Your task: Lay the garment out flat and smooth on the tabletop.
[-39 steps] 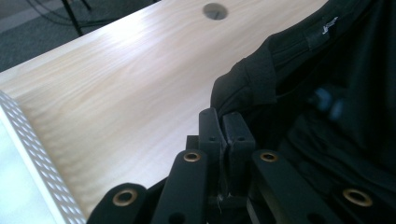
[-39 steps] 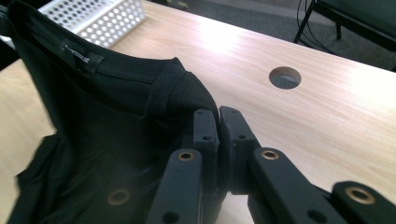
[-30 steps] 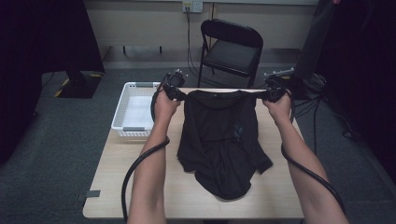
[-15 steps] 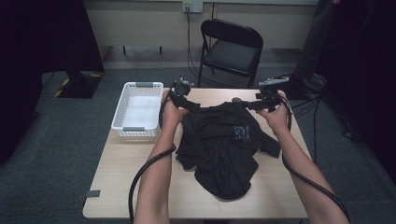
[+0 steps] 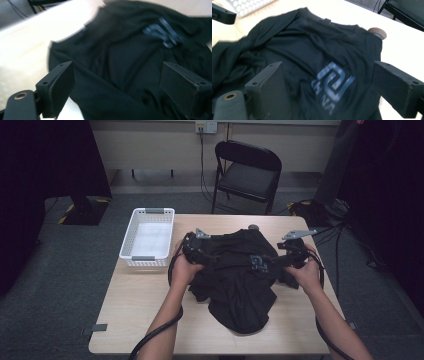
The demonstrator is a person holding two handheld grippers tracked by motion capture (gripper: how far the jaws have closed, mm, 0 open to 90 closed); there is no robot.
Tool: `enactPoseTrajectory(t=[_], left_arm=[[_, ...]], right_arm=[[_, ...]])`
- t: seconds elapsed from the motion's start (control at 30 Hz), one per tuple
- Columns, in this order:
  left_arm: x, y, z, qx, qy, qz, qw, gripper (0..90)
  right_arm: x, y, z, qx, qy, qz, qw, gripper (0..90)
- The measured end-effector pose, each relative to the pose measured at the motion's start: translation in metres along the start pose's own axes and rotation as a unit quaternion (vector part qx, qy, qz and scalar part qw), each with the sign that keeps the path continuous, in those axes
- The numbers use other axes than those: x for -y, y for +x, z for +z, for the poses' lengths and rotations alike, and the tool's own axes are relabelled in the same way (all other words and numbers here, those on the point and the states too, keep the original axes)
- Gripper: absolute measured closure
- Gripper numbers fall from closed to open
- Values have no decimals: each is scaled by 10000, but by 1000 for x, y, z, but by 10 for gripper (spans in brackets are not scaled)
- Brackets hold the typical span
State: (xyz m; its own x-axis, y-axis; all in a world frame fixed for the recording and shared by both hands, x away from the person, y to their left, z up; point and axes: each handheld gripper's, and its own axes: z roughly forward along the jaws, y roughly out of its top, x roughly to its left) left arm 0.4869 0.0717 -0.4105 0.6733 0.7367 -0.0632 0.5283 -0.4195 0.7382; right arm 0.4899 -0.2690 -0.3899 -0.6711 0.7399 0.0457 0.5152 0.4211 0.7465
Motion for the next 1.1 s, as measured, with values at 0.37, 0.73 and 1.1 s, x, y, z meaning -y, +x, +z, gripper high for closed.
enactPoseTrajectory(t=[0.37, 0.73, 1.1], left_arm=[[71, -28, -10, 466, 140, 60, 9988, 125], [115, -31, -11, 322, 560, 413, 9971, 111], [125, -28, -12, 458, 272, 420, 9977, 78]], right_arm=[[76, 25, -6, -235, 245, -138, 9993, 95], [125, 42, -2, -288, 629, -374, 9969, 93], [131, 45, 1, -340, 478, -305, 9978, 56]])
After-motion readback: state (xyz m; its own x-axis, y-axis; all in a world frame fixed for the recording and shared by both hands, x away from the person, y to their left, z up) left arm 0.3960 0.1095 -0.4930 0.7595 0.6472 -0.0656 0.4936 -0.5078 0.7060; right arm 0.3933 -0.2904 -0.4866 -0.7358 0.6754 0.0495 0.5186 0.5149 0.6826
